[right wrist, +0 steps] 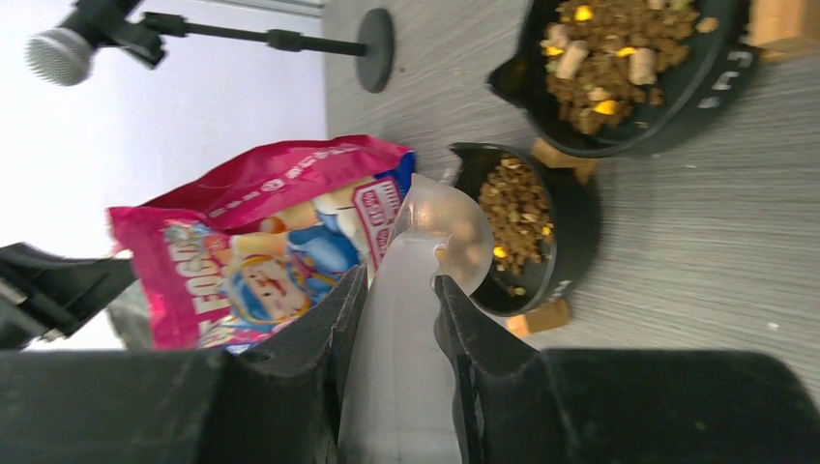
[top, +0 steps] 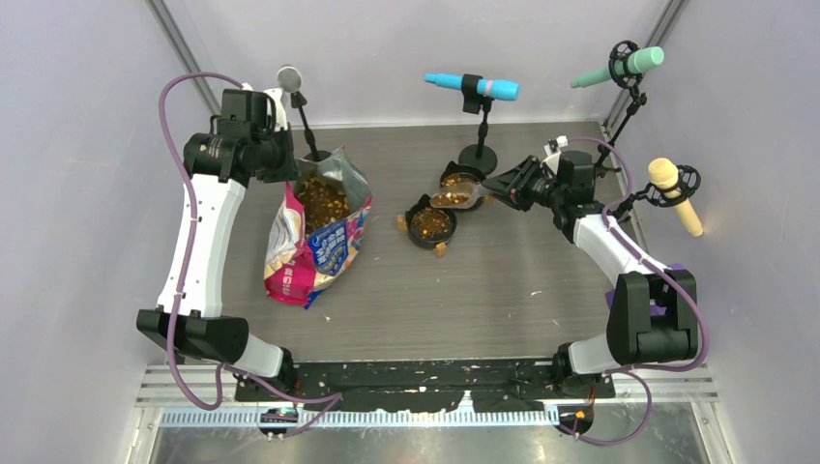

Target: Serve the pet food

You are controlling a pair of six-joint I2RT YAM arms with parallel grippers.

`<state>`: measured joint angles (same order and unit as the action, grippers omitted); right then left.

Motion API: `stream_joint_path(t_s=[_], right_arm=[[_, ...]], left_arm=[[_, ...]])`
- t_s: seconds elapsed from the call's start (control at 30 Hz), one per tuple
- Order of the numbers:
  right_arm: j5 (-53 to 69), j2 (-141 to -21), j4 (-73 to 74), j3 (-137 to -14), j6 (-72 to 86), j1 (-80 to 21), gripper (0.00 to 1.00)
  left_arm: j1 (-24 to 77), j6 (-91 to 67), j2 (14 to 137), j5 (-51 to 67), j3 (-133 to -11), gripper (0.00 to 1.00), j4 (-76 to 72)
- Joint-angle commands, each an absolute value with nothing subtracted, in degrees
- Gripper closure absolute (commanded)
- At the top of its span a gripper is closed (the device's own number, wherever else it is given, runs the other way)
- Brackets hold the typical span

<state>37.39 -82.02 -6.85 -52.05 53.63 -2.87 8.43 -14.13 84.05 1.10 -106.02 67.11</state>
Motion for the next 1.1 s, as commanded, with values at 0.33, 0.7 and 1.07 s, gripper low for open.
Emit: stream_joint_path(t_s=[0.33, 0.7, 1.07], right_arm=[[21.27, -82.75, 12.90, -61.63, 34.48, -8.95, 0.95], [15.69, -81.98, 18.59, -66.67, 30.17, -11.52, 0.95], [17.61, -78.91, 18.65, -66.51, 30.51, -11.51, 0.95]], left_arm=[[7.91, -13.95, 81.27, 2.24, -108.40, 1.00, 63.53], [7.91, -13.93, 80.61, 2.28, -107.48, 1.00, 63.21], [7.91, -14.06, 80.07, 2.60, -106.62, 1.00, 63.02]])
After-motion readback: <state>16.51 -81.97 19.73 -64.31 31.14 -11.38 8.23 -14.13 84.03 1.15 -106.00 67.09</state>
